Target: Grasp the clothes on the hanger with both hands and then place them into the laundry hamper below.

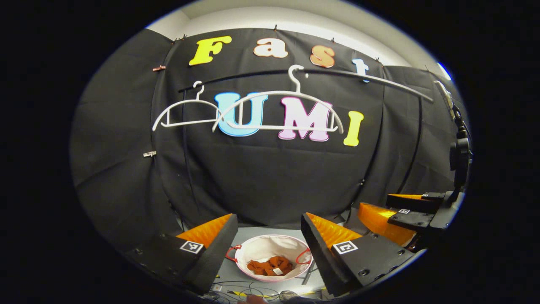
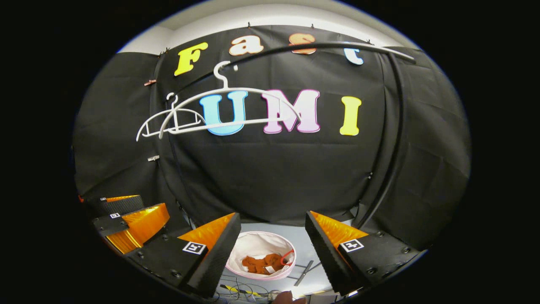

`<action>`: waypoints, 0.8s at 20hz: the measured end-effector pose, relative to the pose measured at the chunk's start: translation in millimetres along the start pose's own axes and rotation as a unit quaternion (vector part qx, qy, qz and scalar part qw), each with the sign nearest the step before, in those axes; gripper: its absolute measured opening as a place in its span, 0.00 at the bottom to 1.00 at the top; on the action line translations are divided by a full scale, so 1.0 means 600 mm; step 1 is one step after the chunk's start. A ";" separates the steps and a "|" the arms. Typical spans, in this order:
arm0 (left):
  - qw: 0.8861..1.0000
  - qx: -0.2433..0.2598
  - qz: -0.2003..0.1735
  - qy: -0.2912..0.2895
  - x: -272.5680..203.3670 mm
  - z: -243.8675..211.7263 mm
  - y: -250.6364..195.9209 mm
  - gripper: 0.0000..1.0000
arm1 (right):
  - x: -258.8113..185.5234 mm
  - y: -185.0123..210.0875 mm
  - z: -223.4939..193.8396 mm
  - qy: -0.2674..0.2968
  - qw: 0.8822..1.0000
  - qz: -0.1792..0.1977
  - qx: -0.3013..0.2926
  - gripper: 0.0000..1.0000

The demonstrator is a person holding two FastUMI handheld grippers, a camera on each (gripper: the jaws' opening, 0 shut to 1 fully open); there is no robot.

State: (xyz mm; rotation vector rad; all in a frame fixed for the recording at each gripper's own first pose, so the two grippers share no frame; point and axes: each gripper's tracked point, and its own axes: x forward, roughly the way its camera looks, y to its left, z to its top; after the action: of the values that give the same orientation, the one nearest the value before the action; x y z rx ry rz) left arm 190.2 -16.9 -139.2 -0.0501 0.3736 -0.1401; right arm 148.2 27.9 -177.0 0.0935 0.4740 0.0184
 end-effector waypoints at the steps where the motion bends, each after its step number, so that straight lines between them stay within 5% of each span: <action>1: 1.000 0.001 0.000 -0.010 -0.024 0.010 0.000 0.95 | -0.022 -0.002 0.011 -0.011 1.000 -0.002 -0.001 0.99; 13: 0.994 0.011 -0.005 -0.112 -0.217 0.097 -0.009 0.92 | -0.225 0.001 0.151 -0.148 0.989 -0.016 -0.012 1.00; 16: 0.991 0.013 -0.002 -0.131 -0.246 0.115 -0.016 0.92 | -0.254 -0.005 0.183 -0.176 0.984 -0.014 -0.009 0.94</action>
State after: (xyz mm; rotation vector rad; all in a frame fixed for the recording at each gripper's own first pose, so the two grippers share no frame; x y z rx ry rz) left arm 78.2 -3.6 -21.4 -0.0434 0.1099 -0.1397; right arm 62.7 9.8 -10.7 0.0702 0.1210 -0.0217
